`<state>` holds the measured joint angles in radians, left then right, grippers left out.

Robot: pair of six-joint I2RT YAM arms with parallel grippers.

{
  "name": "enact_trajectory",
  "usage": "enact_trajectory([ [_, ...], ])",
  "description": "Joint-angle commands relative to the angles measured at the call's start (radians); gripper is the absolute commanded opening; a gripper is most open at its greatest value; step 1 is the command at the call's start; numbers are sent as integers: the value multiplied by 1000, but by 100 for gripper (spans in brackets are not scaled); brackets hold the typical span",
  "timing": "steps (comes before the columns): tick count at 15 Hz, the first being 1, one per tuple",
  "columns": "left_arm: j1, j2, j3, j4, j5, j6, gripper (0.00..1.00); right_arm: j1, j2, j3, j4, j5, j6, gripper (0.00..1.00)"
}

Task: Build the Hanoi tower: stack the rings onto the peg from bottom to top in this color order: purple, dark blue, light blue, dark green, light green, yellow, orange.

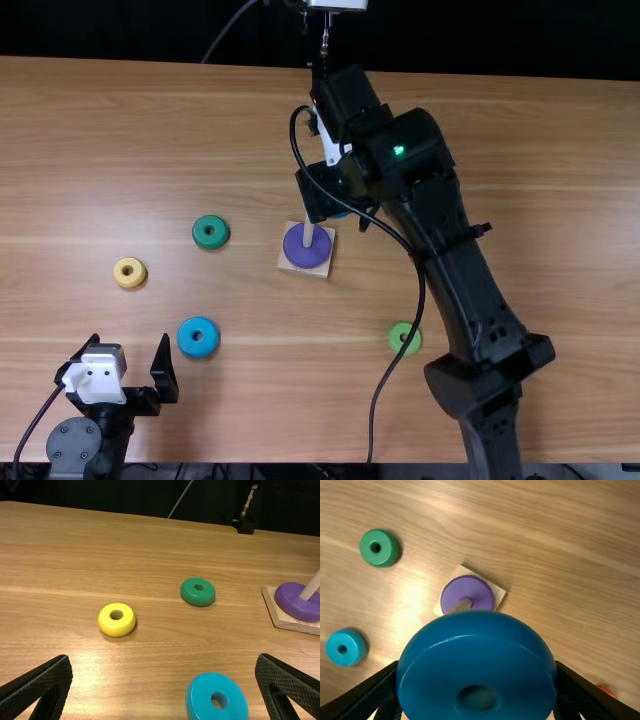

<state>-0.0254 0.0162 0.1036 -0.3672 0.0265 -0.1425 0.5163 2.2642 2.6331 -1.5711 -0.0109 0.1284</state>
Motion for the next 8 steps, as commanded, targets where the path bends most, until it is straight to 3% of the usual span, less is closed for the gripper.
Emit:
enact_trajectory([
  [1, 5, -16, -104, -78, -4, 4, 100, 21, -8, 28, 0, -6, -5, 2],
  [8, 5, -16, -104, -78, -4, 4, 100, 59, 38, 28, 0, -4, 2, 2],
])
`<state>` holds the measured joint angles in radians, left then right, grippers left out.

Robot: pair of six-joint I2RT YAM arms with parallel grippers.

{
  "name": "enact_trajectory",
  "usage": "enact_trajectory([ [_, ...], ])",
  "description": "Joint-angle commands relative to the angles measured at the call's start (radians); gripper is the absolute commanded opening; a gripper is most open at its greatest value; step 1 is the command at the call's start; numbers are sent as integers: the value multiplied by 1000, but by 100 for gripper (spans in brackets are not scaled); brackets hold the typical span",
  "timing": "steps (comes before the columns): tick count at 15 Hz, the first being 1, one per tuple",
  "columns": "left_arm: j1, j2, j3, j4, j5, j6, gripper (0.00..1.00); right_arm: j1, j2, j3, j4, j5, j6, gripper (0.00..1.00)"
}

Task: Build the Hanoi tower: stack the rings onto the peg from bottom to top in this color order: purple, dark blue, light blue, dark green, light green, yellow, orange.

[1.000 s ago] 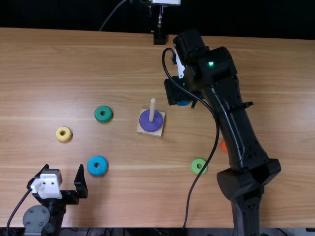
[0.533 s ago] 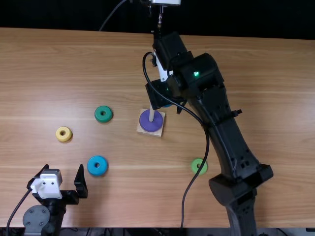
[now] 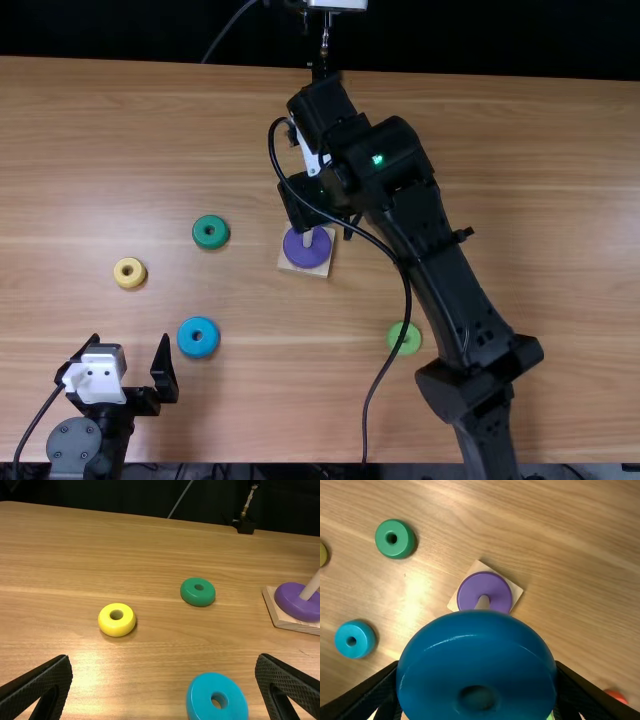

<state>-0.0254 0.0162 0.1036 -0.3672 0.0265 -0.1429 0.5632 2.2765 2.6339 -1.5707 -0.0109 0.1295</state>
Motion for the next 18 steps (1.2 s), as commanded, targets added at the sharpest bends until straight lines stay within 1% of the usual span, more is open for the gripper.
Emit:
enact_trajectory([
  [1, 5, -16, -104, -78, -4, 5, 100, 12, 34, 28, 0, -2, 1, 2],
  [10, 5, -16, -104, -78, -4, 5, 100, 10, 83, 31, 0, 0, -8, 2],
  [18, 5, -16, -104, -78, -4, 5, 100, 12, 97, 41, 0, 0, -8, 2],
])
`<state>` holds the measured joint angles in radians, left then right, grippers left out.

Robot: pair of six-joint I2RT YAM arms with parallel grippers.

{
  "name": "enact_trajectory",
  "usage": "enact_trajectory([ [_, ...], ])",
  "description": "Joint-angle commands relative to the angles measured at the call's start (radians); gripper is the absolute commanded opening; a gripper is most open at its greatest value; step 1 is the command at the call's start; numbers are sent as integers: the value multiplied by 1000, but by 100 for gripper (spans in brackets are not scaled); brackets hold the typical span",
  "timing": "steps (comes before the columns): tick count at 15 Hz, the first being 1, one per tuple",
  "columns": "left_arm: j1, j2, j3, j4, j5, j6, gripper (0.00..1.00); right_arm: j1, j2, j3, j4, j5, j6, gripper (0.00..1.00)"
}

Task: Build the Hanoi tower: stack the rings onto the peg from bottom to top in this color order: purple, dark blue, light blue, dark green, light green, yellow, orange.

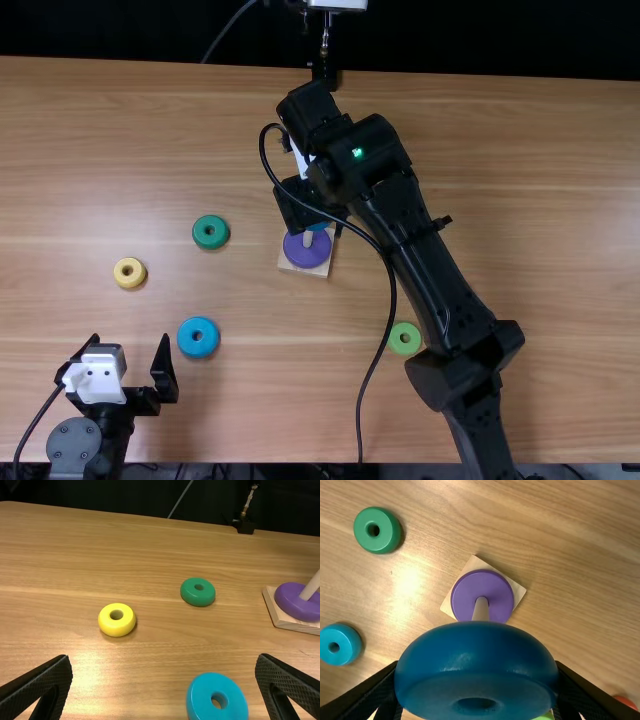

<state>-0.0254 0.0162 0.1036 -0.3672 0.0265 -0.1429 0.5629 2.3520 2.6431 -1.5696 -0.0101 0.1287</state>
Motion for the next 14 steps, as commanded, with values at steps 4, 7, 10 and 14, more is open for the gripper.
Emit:
enact_trajectory([
  [4, 5, -16, -104, -78, -4, 7, 100, 12, 44, 101, -1, 1, -7, 2],
  [7, 5, -16, -104, -78, -4, 5, 100, 12, 46, 97, -1, 1, -9, 2],
  [10, 5, -16, -104, -78, -4, 5, 100, 12, 50, 92, -1, 1, -9, 2],
  [14, 5, -16, -104, -78, -4, 5, 100, 12, 59, 87, -1, 1, -9, 2],
])
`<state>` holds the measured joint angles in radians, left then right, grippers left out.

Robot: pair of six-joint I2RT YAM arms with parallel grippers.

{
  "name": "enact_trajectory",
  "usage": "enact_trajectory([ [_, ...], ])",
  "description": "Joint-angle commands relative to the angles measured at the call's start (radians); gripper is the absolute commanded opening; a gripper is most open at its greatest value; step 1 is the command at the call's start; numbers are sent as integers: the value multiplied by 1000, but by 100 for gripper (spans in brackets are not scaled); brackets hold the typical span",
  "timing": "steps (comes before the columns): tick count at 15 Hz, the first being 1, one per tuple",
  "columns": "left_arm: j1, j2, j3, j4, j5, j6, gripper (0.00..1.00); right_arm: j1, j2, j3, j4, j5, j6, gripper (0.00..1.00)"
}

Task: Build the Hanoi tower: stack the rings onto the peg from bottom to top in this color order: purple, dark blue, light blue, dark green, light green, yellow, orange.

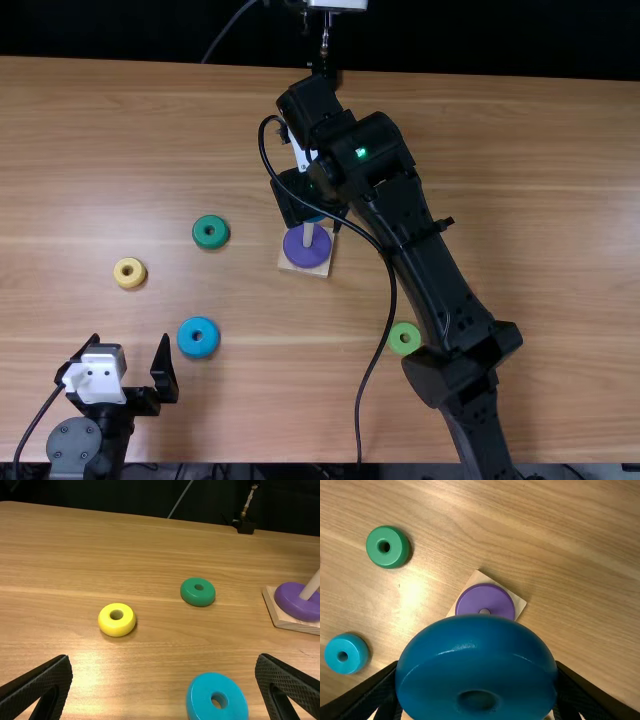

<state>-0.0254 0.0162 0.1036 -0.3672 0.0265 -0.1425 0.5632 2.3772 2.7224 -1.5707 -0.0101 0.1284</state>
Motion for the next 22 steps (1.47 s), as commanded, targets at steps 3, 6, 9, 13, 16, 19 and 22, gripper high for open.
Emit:
enact_trajectory([
  [3, 5, -16, -104, -78, -4, 4, 100, 12, 34, 7, 0, 1, -12, 3],
  [6, 5, -16, -104, -78, -4, 4, 100, 12, 34, 3, 0, 1, -12, 3],
  [9, 5, -16, -104, -78, -4, 6, 100, 12, 24, -75, 0, 1, -12, 3],
  [13, 7, -16, -104, -78, -4, 4, 100, 12, 20, -99, 0, 1, -12, 3],
  [16, 7, -16, -104, -78, -4, 4, 100, 12, 19, -105, 0, -5, -7, 85],
  [19, 5, -16, -104, -78, -4, 4, 100, 9, 19, -118, 0, -3, -7, 100],
  [22, 5, -16, -104, -78, -4, 6, 100, 9, 19, -115, 0, -1, -7, 100],
])
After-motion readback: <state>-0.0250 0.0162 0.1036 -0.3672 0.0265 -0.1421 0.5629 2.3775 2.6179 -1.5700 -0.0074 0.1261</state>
